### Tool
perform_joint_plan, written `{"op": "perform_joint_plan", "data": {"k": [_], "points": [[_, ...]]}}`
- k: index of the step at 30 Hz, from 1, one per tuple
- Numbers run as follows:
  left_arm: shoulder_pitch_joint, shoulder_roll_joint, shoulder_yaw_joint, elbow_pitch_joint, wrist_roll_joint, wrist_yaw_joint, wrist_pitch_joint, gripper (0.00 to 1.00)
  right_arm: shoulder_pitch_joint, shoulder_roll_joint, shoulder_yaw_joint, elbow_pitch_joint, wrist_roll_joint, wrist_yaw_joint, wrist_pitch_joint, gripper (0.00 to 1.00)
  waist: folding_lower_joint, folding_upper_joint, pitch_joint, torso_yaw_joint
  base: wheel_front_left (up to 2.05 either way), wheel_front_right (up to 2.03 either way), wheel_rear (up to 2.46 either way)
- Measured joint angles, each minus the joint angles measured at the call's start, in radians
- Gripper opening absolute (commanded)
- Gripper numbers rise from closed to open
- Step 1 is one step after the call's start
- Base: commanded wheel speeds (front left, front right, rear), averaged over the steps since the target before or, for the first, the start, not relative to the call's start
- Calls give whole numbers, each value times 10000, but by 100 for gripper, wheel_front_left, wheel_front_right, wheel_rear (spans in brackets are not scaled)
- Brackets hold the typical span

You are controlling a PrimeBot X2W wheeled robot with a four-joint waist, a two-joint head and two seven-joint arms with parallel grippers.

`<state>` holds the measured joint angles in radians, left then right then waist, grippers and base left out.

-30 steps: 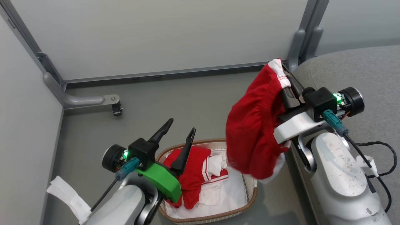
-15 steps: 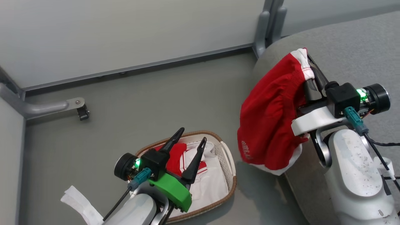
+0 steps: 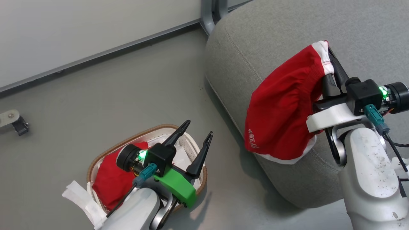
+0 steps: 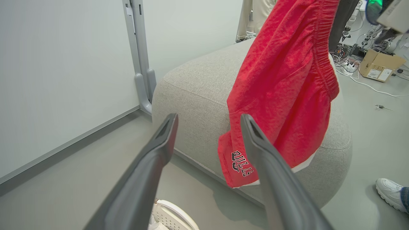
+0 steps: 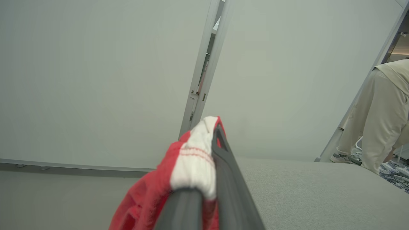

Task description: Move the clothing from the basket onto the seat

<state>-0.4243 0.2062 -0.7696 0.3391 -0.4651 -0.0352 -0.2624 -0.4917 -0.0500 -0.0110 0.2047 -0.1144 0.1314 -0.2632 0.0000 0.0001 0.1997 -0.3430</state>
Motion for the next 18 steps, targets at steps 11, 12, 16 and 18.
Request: {"op": "perform_joint_plan", "data": {"k": [11, 12, 16, 18], "points": [[-180, -203, 232, 63, 326, -182, 0, 100, -1014, -8, -759, 955, -717, 0, 0, 0, 1, 0, 909, -57, 0, 0, 0], [-179, -224, 267, 61, 360, -198, 0, 100, -1258, -58, -874, 1058, -786, 0, 2, 0, 1, 0, 947, 46, 0, 0, 0], [-175, -351, 468, -109, 523, -276, 0, 100, -2429, -740, -1058, 1668, -1149, 0, 0, 0, 0, 0, 1092, 530, 0, 0, 0], [-166, -393, 533, -155, 610, -322, 0, 100, -3174, -1183, -1112, 1896, -1283, 0, 0, 0, 0, 0, 1181, 783, 0, 0, 0]]}}
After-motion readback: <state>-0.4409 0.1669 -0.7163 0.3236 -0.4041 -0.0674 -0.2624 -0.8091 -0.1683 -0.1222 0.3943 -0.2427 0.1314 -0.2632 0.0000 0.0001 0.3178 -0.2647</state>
